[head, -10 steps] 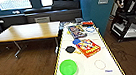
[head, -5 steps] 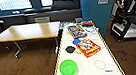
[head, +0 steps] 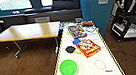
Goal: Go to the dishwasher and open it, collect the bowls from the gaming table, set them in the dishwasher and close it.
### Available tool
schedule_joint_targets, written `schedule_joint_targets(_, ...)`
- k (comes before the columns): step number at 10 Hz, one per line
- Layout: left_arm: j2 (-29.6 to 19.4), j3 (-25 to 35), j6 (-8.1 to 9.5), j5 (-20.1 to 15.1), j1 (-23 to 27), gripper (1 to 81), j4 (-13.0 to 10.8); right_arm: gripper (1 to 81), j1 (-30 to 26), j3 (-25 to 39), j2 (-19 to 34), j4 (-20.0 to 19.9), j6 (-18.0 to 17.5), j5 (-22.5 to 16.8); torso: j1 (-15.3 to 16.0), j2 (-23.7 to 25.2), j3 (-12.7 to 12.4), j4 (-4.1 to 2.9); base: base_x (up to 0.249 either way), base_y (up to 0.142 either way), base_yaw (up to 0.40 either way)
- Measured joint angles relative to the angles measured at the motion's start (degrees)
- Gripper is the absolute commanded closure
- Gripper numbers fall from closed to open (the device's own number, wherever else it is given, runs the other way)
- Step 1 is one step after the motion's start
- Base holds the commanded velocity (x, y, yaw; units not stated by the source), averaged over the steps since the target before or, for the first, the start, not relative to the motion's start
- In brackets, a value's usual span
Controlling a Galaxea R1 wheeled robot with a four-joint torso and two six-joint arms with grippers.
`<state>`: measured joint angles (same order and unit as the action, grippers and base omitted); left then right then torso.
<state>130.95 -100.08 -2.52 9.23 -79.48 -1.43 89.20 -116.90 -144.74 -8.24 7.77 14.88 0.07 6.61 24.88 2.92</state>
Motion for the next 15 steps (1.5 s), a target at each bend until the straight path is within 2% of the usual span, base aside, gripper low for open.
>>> schedule_joint_targets(3,-10.5,13.7,1.48,0.1,5.3,1.0,0.1,81.1,0.0,-0.6,-0.5,0.0,0.0,0.0,0.0,0.0,0.0,0.0,0.0,0.0,0.0)
schedule_joint_targets(5,-17.7,21.3,4.67,-0.3,9.9,1.0,0.2,81.1,0.0,-0.8,-0.9,0.0,0.0,0.0,0.0,0.0,0.0,0.0,0.0,0.0,0.0)
schedule_joint_targets(8,-23.1,28.7,15.53,-0.3,17.3,1.0,0.4,81.1,0.0,-0.9,-0.9,0.0,0.0,0.0,0.0,0.0,0.0,0.0,0.0,0.0,0.0)
schedule_joint_targets(9,-23.7,30.5,18.04,-0.6,19.7,1.0,0.4,81.1,0.0,-0.9,-0.9,0.0,0.0,0.0,0.0,0.0,0.0,0.0,0.0,0.0,0.0)
schedule_joint_targets(13,-24.3,32.6,26.61,-4.5,32.4,1.0,0.6,81.1,-0.8,-0.9,-1.5,0.0,-0.2,0.0,0.0,0.0,0.0,0.0,0.0,0.0,0.0)
schedule_joint_targets(15,-22.0,32.4,29.42,-8.6,38.7,1.0,0.9,81.1,-1.3,-0.9,-1.6,0.0,-0.3,0.0,0.0,0.0,0.0,0.0,0.0,0.0,0.0)
